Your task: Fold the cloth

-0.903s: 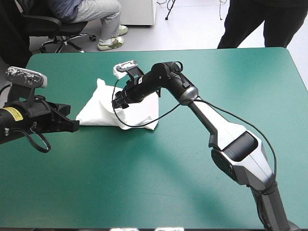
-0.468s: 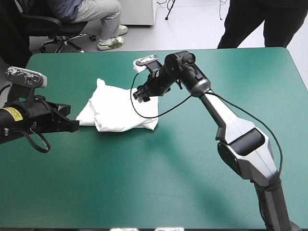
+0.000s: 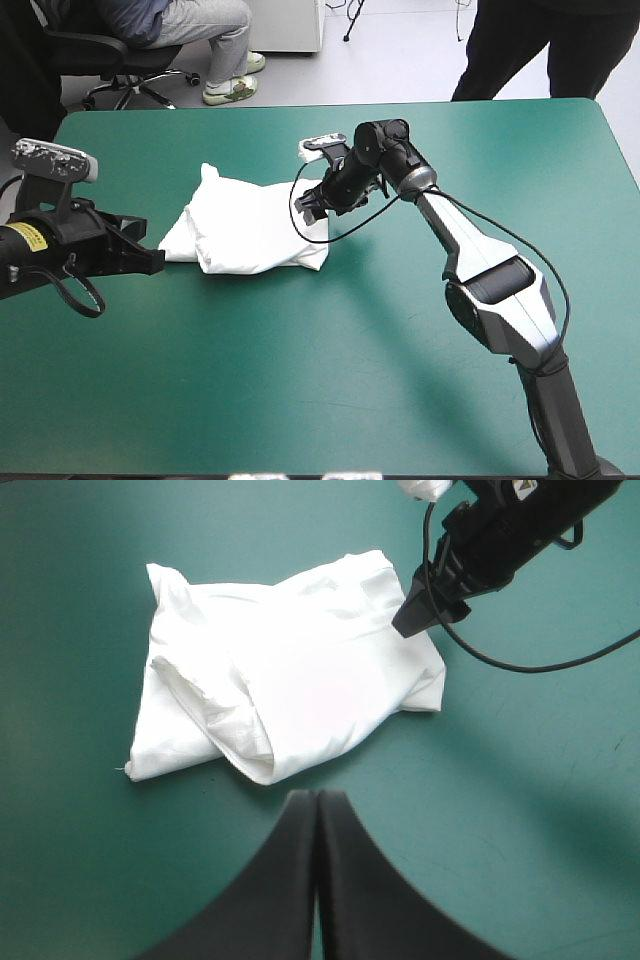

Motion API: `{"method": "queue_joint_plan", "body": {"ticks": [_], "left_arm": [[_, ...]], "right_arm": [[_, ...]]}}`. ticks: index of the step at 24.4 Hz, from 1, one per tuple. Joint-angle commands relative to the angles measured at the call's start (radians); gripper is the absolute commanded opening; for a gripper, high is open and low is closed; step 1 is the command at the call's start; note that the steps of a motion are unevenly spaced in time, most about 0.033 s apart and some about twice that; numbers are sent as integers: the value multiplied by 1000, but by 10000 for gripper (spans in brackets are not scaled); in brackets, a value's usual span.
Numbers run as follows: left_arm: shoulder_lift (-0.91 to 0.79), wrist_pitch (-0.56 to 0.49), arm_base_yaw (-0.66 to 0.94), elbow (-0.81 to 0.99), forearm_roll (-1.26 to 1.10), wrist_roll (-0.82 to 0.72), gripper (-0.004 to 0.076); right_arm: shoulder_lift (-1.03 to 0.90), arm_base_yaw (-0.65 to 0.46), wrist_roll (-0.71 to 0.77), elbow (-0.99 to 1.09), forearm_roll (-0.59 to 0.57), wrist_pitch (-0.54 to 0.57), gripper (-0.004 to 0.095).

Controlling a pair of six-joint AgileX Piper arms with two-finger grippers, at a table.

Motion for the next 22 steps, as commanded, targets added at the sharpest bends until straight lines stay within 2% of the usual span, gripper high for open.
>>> {"method": "queue_joint_plan", "body": {"ticks": [1, 7, 9, 10, 11, 13, 17, 19, 22], "left_arm": [[-3, 50, 0, -20, -22, -10, -17], [10, 56, 0, -20, -22, -10, -17], [16, 55, 0, -20, -22, -10, -17], [17, 55, 0, -20, -22, -10, -17], [17, 58, 0, -20, -22, -10, -17], [17, 58, 0, -20, -22, -10, -17], [17, 58, 0, -20, -22, -10, -17], [17, 58, 0, -20, -26, -10, -17], [17, 58, 0, -20, -52, -10, -17]], "right_arm": [[-43, -9, -6, -31, 75, -7, 635], [6, -9, -10, -31, 133, -10, 635], [26, -9, -27, -31, 174, -10, 567], [28, -9, -40, -31, 178, -10, 356], [28, -7, -50, -31, 177, -16, 205], [26, -7, -86, -31, 179, -38, -14], [26, -7, -163, -31, 169, -100, -17], [26, -7, -198, -31, 61, -142, -16], [16, -38, -123, -29, -78, -96, -14]]}}
